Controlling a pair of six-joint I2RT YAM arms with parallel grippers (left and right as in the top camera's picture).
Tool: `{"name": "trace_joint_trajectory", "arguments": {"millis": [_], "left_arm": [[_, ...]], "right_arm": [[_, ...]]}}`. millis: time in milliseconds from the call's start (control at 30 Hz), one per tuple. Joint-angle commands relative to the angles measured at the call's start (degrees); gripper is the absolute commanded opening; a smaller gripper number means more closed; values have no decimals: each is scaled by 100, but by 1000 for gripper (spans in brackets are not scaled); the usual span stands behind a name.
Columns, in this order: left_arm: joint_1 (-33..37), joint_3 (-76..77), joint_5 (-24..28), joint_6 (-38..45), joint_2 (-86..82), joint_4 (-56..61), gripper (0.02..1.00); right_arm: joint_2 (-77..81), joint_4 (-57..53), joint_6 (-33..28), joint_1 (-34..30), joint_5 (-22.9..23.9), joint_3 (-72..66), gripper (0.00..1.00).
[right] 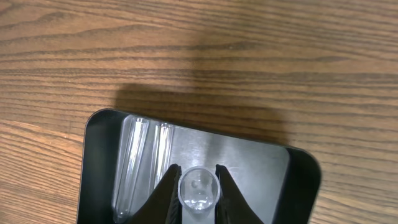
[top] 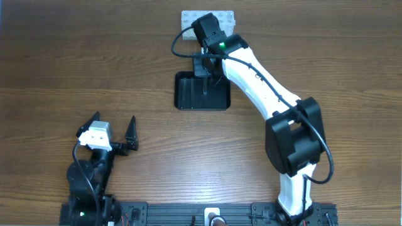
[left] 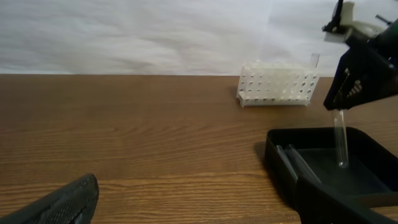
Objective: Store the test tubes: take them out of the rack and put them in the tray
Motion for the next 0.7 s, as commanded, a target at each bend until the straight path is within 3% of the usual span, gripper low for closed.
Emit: {"name": "trace_joint_trajectory", "arguments": {"millis": [33, 700], "left_arm": [[31, -24, 72, -63, -46, -9, 1000], [31, -24, 74, -63, -46, -9, 1000]], "right_arm": [[295, 22, 216, 63, -37, 4, 64], [599, 9, 315, 160, -22, 0, 167]]}}
